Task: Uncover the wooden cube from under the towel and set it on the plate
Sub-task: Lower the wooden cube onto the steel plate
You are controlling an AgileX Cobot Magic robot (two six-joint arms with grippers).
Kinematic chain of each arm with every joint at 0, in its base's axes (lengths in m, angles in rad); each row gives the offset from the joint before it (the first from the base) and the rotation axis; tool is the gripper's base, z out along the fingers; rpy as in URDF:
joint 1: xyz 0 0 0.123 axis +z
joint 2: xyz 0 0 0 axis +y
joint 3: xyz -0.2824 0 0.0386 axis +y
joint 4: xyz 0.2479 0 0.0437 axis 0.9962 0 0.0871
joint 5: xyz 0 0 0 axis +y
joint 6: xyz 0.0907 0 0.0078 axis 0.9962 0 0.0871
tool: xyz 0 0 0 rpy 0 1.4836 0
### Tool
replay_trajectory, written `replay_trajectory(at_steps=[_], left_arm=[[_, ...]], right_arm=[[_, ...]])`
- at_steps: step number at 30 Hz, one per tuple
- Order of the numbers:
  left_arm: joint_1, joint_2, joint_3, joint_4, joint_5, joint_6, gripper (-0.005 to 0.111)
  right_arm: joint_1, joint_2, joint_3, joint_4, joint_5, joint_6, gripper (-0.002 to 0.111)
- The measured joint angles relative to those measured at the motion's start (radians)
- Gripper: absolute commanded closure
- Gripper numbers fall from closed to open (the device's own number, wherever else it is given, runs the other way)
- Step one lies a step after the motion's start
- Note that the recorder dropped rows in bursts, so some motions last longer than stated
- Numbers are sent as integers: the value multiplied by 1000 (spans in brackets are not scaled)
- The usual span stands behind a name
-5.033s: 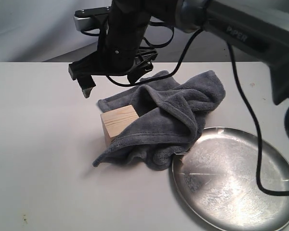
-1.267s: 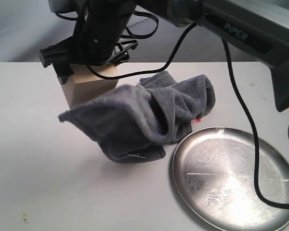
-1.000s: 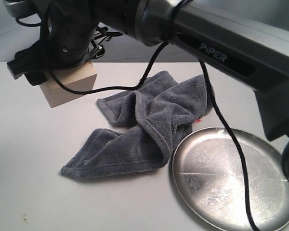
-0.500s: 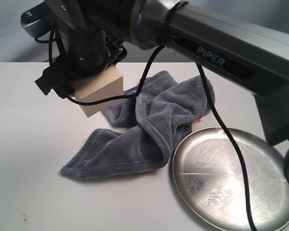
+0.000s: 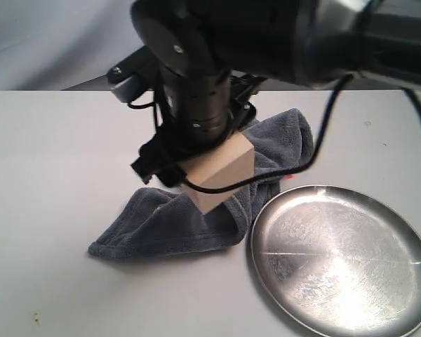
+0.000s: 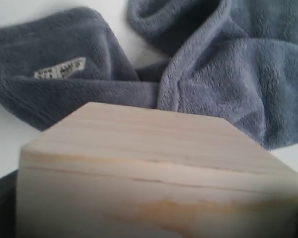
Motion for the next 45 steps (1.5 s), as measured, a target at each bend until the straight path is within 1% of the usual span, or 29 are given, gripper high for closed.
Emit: replay_trajectory(at_steps=[3,4,5,6,7,10,12,14,18,26,32,39,41,42,43,44,45], left_arm=[[0,0,0,0,0,0,107],[0,0,0,0,0,0,107],[0,0,0,0,0,0,107],[0,0,0,0,0,0,107],[0,0,0,0,0,0,107],[0,0,0,0,0,0,107],[0,0,0,0,0,0,107],[0,0,0,0,0,0,107],[0,0,0,0,0,0,107],[0,0,0,0,0,0,107],[0,0,0,0,0,0,107],[0,0,0,0,0,0,107],[0,0,0,0,0,0,107],[0,0,0,0,0,0,107],[0,0,0,0,0,0,107],[0,0,0,0,0,0,107],[0,0,0,0,0,0,107]], right_arm=[[-36,-84,155,0,-57,32,108],[-71,-137,251,0,-89,57,108],[-91,-161,296,0,-99,70,108],[-131,-199,372,2,-113,87,108],[-155,-218,410,9,-122,94,108],[-291,-282,553,96,-154,100,108],[-345,-294,595,138,-168,100,108],[-430,-301,635,221,-183,100,108],[-511,-301,642,301,-218,100,108],[-534,-292,642,320,-365,85,108],[-545,-230,642,327,-377,74,108],[-545,-224,642,329,-403,54,108],[-545,-224,642,329,-403,44,98],[-545,-224,642,329,-403,41,86],[-545,-224,642,329,-403,40,77],[-545,-224,642,329,-403,37,60],[-545,-224,642,329,-403,37,49]])
